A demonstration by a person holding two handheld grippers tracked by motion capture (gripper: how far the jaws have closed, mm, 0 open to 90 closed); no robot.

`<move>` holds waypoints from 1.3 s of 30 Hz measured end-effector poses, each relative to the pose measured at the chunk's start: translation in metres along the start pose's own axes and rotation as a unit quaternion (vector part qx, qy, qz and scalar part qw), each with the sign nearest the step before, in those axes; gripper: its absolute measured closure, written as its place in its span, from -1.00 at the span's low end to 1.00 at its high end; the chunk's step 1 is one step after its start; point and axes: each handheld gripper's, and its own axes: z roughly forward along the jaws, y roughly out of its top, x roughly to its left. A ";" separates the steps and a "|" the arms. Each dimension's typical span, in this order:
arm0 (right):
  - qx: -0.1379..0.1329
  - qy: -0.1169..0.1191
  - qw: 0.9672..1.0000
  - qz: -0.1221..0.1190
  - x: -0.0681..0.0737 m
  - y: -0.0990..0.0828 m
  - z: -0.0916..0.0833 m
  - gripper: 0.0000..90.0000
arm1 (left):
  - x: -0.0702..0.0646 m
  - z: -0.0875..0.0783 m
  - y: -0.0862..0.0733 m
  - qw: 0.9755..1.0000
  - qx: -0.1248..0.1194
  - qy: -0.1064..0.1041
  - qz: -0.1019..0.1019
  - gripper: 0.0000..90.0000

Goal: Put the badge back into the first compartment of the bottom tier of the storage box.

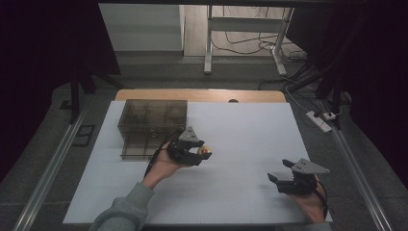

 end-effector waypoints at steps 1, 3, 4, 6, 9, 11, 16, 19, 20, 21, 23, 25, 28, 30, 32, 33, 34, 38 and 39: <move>0.000 0.000 1.000 0.000 0.000 0.000 0.000 -0.59 | 0.001 0.000 0.000 1.000 0.000 0.000 -0.002 0.05; 0.000 0.000 1.000 0.000 0.000 0.000 0.000 -0.59 | 0.002 -0.002 -0.001 1.000 0.000 0.001 -0.003 0.05; -0.001 0.000 1.000 0.000 0.000 0.000 0.000 -0.59 | 0.002 -0.003 -0.002 1.000 0.000 0.002 -0.004 0.05; -0.001 -0.001 1.000 0.000 0.000 0.000 0.000 -0.58 | 0.003 -0.004 -0.002 1.000 -0.002 0.003 -0.006 0.05; 0.000 -0.002 1.000 -0.001 0.000 0.000 0.000 -0.59 | 0.005 -0.007 -0.003 1.000 -0.008 -0.002 -0.012 0.05; 0.000 -0.001 1.000 0.000 0.000 0.000 0.000 -0.59 | 0.007 -0.008 -0.004 1.000 -0.008 0.000 -0.013 0.05; 0.000 -0.002 1.000 -0.001 0.000 0.000 0.000 -0.59 | 0.011 -0.014 -0.006 1.000 -0.012 0.006 -0.022 0.05; 0.000 -0.002 1.000 -0.002 0.000 0.000 0.000 -0.59 | 0.013 -0.018 -0.008 1.000 -0.014 0.009 -0.025 0.05; 0.000 -0.002 1.000 -0.002 0.000 0.000 0.000 -0.59 | 0.014 -0.018 -0.008 0.999 -0.014 0.010 -0.027 0.05; 0.001 -0.003 1.000 -0.002 0.000 0.000 0.000 -0.59 | 0.014 -0.019 -0.009 0.999 -0.015 0.010 -0.029 0.05; 0.001 -0.002 1.000 -0.002 0.000 0.000 0.000 -0.59 | 0.015 -0.021 -0.010 0.999 -0.016 0.012 -0.031 0.05; 0.001 -0.002 1.000 -0.002 0.000 0.000 0.000 -0.59 | 0.016 -0.022 -0.011 0.999 -0.017 0.014 -0.031 0.05; 0.001 -0.001 1.000 -0.001 0.001 0.000 0.000 -0.59 | 0.018 -0.026 -0.012 0.999 -0.018 0.018 -0.034 0.05; 0.001 -0.002 1.000 -0.001 0.000 0.000 0.000 -0.59 | 0.020 -0.028 -0.014 0.999 -0.018 0.020 -0.037 0.05; 0.001 -0.002 1.000 -0.001 0.000 0.000 0.000 -0.59 | 0.022 -0.031 -0.016 0.999 -0.019 0.023 -0.039 0.05; 0.001 -0.002 1.000 0.000 0.000 0.000 0.000 -0.59 | 0.022 -0.032 -0.017 0.999 -0.019 0.024 -0.040 0.05; 0.001 -0.002 1.000 -0.001 0.000 0.000 0.000 -0.59 | 0.023 -0.033 -0.018 0.999 -0.020 0.025 -0.042 0.05; 0.001 -0.002 1.000 -0.001 0.000 0.000 0.000 -0.59 | 0.027 -0.038 -0.021 0.998 -0.023 0.031 -0.048 0.05; 0.001 -0.003 1.000 -0.001 0.000 0.000 0.000 -0.59 | 0.027 -0.040 -0.022 0.998 -0.024 0.033 -0.050 0.05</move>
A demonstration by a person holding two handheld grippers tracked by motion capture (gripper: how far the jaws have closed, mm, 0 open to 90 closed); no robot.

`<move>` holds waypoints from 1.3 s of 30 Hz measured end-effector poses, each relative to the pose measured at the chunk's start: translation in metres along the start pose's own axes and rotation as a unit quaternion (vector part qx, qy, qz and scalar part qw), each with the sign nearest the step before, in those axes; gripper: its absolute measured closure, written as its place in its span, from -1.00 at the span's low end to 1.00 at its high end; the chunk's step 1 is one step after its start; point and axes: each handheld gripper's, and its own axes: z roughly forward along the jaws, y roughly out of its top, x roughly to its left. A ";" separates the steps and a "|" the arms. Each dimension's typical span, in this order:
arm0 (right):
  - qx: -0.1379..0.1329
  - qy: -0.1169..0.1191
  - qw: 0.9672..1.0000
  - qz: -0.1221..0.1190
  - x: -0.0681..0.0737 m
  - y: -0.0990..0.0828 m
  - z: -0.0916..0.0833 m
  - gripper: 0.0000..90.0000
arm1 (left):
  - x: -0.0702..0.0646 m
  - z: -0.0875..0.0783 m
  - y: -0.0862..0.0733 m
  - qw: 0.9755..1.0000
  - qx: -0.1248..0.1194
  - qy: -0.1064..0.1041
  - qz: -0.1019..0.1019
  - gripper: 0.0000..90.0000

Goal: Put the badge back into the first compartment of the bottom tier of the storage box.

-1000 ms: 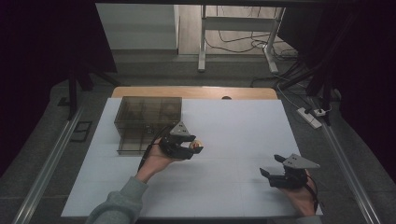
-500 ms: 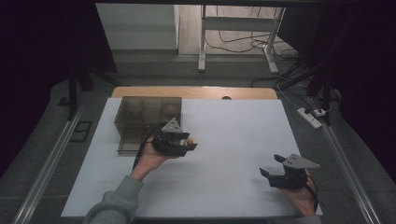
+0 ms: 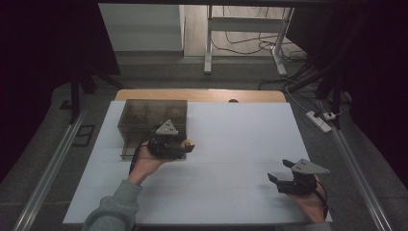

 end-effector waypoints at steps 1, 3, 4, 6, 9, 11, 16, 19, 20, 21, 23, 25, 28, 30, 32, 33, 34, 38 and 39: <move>0.000 0.000 1.000 0.000 0.000 0.000 0.000 -0.59 | 0.001 -0.001 -0.001 1.000 0.000 0.003 -0.001 0.05; 0.000 -0.001 1.000 -0.001 0.000 0.000 0.000 -0.58 | 0.002 -0.004 -0.002 1.000 -0.001 0.006 -0.004 0.05; 0.000 -0.001 1.000 0.000 0.000 0.000 0.000 -0.58 | 0.003 -0.006 -0.003 1.000 -0.002 0.007 -0.005 0.05; 0.000 -0.001 1.000 0.000 0.000 0.000 -0.001 -0.58 | 0.005 -0.008 -0.005 1.000 -0.003 0.010 -0.008 0.05; 0.000 -0.001 1.000 -0.001 0.000 0.000 0.000 -0.58 | 0.008 -0.011 -0.007 1.000 -0.005 0.012 -0.011 0.05; 0.000 -0.002 1.000 -0.001 0.000 0.000 0.000 -0.58 | 0.010 -0.013 -0.008 1.000 -0.006 0.014 -0.012 0.05; 0.000 -0.001 1.000 -0.001 0.000 0.000 -0.001 -0.58 | 0.014 -0.018 -0.011 1.000 -0.008 0.019 -0.017 0.05; 0.001 -0.002 1.000 -0.001 0.000 0.000 0.000 -0.58 | 0.015 -0.018 -0.013 1.000 -0.003 0.026 -0.017 0.05; 0.000 -0.001 1.000 -0.001 0.000 0.000 0.000 -0.58 | 0.016 -0.018 -0.013 0.999 -0.001 0.029 -0.016 0.05; 0.001 -0.001 1.000 -0.001 0.000 0.000 0.000 -0.58 | 0.016 -0.018 -0.014 0.999 0.001 0.030 -0.017 0.05; 0.001 -0.002 1.000 -0.002 0.000 0.000 0.000 -0.58 | 0.018 -0.019 -0.016 0.999 0.001 0.032 -0.019 0.05; 0.001 -0.002 1.000 -0.002 0.000 0.000 0.000 -0.58 | 0.019 -0.020 -0.017 0.999 0.001 0.036 -0.020 0.05; 0.001 -0.002 1.000 -0.001 -0.001 0.000 0.000 -0.58 | 0.022 -0.022 -0.019 0.999 0.001 0.040 -0.025 0.05; 0.002 -0.002 1.000 -0.002 -0.001 0.000 0.000 -0.58 | 0.024 -0.023 -0.020 0.999 0.002 0.043 -0.027 0.05; 0.002 -0.001 1.000 -0.002 0.000 -0.001 0.001 -0.58 | 0.026 -0.024 -0.022 0.999 0.002 0.045 -0.030 0.05; 0.003 -0.002 1.000 -0.002 0.000 0.000 0.000 -0.58 | 0.028 -0.025 -0.023 0.998 0.002 0.047 -0.032 0.05; 0.002 -0.002 1.000 -0.002 -0.001 0.000 0.000 -0.58 | 0.029 -0.025 -0.024 0.998 0.004 0.049 -0.033 0.05; 0.003 -0.003 1.000 -0.001 -0.001 -0.001 0.000 -0.58 | 0.035 -0.027 -0.028 0.998 0.006 0.055 -0.041 0.05; 0.002 -0.002 1.000 -0.001 -0.001 -0.001 0.000 -0.58 | 0.036 -0.028 -0.030 0.997 0.007 0.057 -0.043 0.05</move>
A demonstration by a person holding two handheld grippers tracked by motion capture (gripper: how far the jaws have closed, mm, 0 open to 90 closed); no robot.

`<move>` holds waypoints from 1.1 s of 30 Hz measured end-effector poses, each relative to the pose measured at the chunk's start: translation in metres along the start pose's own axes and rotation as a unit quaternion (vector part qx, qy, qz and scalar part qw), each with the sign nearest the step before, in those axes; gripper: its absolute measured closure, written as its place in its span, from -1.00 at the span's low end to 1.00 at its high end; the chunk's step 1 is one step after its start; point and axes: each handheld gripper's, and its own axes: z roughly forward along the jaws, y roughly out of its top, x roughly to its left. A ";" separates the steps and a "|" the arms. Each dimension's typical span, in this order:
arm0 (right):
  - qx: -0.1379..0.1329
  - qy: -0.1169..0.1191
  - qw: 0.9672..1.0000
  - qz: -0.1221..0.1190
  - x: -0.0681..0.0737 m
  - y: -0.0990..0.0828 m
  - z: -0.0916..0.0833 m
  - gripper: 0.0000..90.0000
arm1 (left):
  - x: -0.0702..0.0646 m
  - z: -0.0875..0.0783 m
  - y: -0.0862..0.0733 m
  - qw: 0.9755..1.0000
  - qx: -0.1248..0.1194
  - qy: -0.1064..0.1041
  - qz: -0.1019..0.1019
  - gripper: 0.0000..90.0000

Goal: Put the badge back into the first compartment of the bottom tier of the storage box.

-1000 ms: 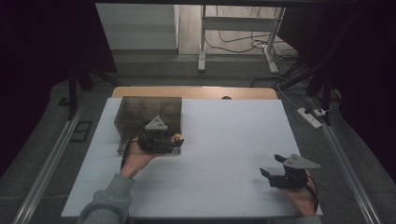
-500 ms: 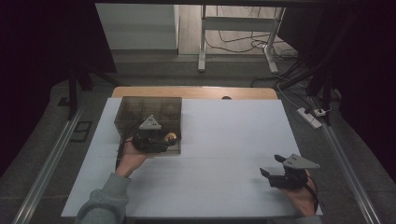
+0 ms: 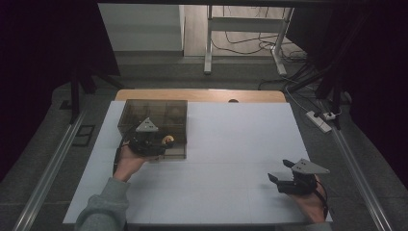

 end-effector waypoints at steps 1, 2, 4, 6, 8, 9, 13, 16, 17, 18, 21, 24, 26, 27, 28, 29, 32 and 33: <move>0.000 0.000 1.000 0.000 0.000 0.000 0.000 -0.58 | 0.002 0.000 -0.001 1.000 0.001 0.001 -0.002 0.05; 0.000 -0.001 1.000 0.000 0.000 0.000 0.000 -0.58 | 0.003 -0.001 -0.002 1.000 0.001 0.002 -0.005 0.05; 0.001 -0.001 1.000 -0.001 0.000 0.000 0.000 -0.58 | 0.006 -0.002 -0.004 1.000 0.001 0.004 -0.008 0.05; 0.001 0.000 1.000 -0.001 0.000 0.000 0.000 -0.58 | 0.008 -0.002 -0.006 1.000 0.002 0.006 -0.012 0.05; 0.001 -0.001 1.000 -0.001 0.000 0.000 0.000 -0.58 | 0.010 -0.003 -0.008 1.000 0.004 0.008 -0.014 0.05; 0.001 -0.001 1.000 -0.001 0.000 0.000 0.000 -0.58 | 0.011 -0.003 -0.008 1.000 0.004 0.008 -0.016 0.05; 0.001 0.000 1.000 -0.001 0.000 0.000 0.000 -0.58 | 0.015 -0.005 -0.011 1.000 0.006 0.010 -0.020 0.05; 0.000 0.000 1.000 -0.001 0.000 0.000 0.000 -0.58 | 0.017 -0.007 -0.014 1.000 0.007 0.014 -0.023 0.05; 0.000 0.000 1.000 -0.001 0.000 0.000 0.000 -0.58 | 0.018 -0.008 -0.015 1.000 0.007 0.015 -0.025 0.05; -0.001 0.001 1.000 -0.001 0.000 0.000 0.000 -0.58 | 0.019 -0.009 -0.016 0.999 0.007 0.017 -0.027 0.05; 0.002 0.000 1.000 -0.002 0.001 0.000 0.000 -0.58 | 0.022 -0.012 -0.018 0.999 0.005 0.020 -0.032 0.05; 0.002 0.000 1.000 -0.002 0.001 0.001 0.000 -0.58 | 0.025 -0.015 -0.022 0.999 0.005 0.024 -0.037 0.05; 0.002 0.000 1.000 -0.002 0.001 0.001 0.000 -0.58 | 0.027 -0.017 -0.024 0.999 0.005 0.027 -0.041 0.05; 0.002 -0.001 1.000 -0.002 0.001 0.000 0.000 -0.58 | 0.028 -0.018 -0.025 0.999 0.004 0.027 -0.044 0.05; 0.002 -0.001 1.000 -0.002 0.001 0.000 0.001 -0.58 | 0.028 -0.019 -0.026 0.999 0.004 0.028 -0.046 0.05; 0.002 -0.001 1.000 -0.001 0.001 0.000 0.001 -0.58 | 0.028 -0.020 -0.026 0.998 0.004 0.028 -0.047 0.05; 0.003 -0.001 1.000 -0.003 0.001 0.001 0.001 -0.58 | 0.030 -0.023 -0.029 0.998 0.006 0.034 -0.048 0.05; 0.003 0.000 1.000 -0.003 0.001 0.001 0.000 -0.58 | 0.030 -0.024 -0.030 0.998 0.007 0.037 -0.049 0.05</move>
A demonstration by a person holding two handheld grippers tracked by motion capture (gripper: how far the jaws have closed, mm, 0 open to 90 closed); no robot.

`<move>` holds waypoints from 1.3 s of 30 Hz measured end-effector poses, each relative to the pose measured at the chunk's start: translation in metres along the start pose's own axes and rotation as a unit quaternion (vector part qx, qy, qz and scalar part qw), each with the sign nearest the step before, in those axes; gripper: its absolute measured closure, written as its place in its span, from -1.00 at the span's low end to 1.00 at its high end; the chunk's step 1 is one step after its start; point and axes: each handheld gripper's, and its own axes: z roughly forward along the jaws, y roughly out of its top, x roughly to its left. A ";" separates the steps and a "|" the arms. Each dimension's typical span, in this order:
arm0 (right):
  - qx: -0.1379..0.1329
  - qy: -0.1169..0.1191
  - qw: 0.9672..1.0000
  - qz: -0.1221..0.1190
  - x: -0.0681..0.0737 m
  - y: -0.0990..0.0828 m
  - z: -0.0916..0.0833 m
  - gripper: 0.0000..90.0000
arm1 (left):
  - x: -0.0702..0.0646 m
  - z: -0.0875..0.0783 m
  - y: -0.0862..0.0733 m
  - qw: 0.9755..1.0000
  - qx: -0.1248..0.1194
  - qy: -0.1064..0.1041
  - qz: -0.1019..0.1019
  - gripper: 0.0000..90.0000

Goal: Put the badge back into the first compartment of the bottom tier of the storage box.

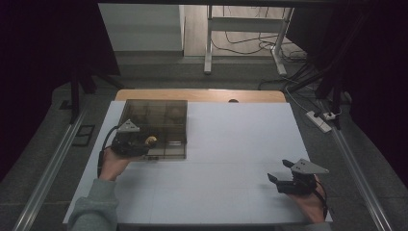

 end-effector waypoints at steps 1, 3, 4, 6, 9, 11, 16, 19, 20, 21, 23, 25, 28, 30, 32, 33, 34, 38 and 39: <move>0.000 0.000 1.000 0.000 0.000 0.000 0.000 -0.58 | 0.001 -0.001 -0.001 1.000 0.001 0.002 -0.001 0.05; 0.000 -0.002 1.000 0.001 0.000 0.000 0.000 -0.58 | 0.004 -0.001 -0.003 1.000 0.004 0.009 -0.004 0.05; 0.000 -0.002 1.000 0.001 0.000 0.000 0.000 -0.58 | 0.005 -0.002 -0.005 1.000 0.007 0.012 -0.005 0.05; 0.001 -0.002 1.000 0.000 0.000 0.000 0.000 -0.58 | 0.009 -0.001 -0.007 1.000 0.011 0.018 -0.009 0.05; 0.001 -0.002 1.000 0.000 0.000 0.000 0.000 -0.58 | 0.015 0.000 -0.012 0.999 0.019 0.026 -0.015 0.04; 0.002 -0.002 1.000 0.000 0.000 0.000 0.000 -0.58 | 0.018 0.000 -0.015 0.999 0.023 0.030 -0.020 0.05; 0.000 0.000 1.000 0.001 -0.001 0.000 0.000 -0.58 | 0.025 0.001 -0.020 0.998 0.031 0.041 -0.026 0.05; 0.002 0.000 1.000 0.001 -0.001 0.000 0.001 -0.58 | 0.028 0.001 -0.022 0.998 0.036 0.049 -0.029 0.04; 0.002 -0.001 1.000 0.002 -0.001 0.000 0.001 -0.58 | 0.030 0.001 -0.023 0.998 0.037 0.051 -0.031 0.05; 0.002 -0.001 1.000 0.002 -0.001 -0.001 0.001 -0.58 | 0.031 0.001 -0.025 0.997 0.038 0.054 -0.034 0.05; 0.003 0.000 1.000 0.002 -0.001 0.000 0.001 -0.58 | 0.035 0.002 -0.027 0.997 0.041 0.058 -0.039 0.04; 0.004 -0.001 1.000 0.001 0.000 -0.001 0.001 -0.58 | 0.037 0.003 -0.030 0.996 0.044 0.063 -0.043 0.04; 0.004 0.000 1.000 0.001 0.000 -0.001 0.001 -0.58 | 0.039 0.005 -0.032 0.995 0.051 0.072 -0.044 0.04; 0.004 0.000 1.000 0.001 0.000 0.000 0.001 -0.58 | 0.039 0.007 -0.033 0.995 0.055 0.076 -0.041 0.04; 0.002 0.001 1.000 0.002 0.000 -0.001 0.002 -0.58 | 0.039 0.007 -0.032 0.995 0.055 0.075 -0.039 0.04; 0.003 0.001 1.000 0.002 0.000 -0.001 0.002 -0.58 | 0.039 0.007 -0.032 0.995 0.054 0.075 -0.039 0.04; 0.003 0.001 1.000 0.002 0.000 -0.001 0.002 -0.58 | 0.039 0.007 -0.032 0.995 0.054 0.076 -0.040 0.04; 0.003 0.001 1.000 0.001 0.000 -0.001 0.002 -0.58 | 0.040 0.007 -0.033 0.995 0.054 0.077 -0.042 0.04; 0.003 0.001 1.000 0.001 0.000 -0.001 0.002 -0.58 | 0.040 0.007 -0.033 0.995 0.054 0.077 -0.042 0.04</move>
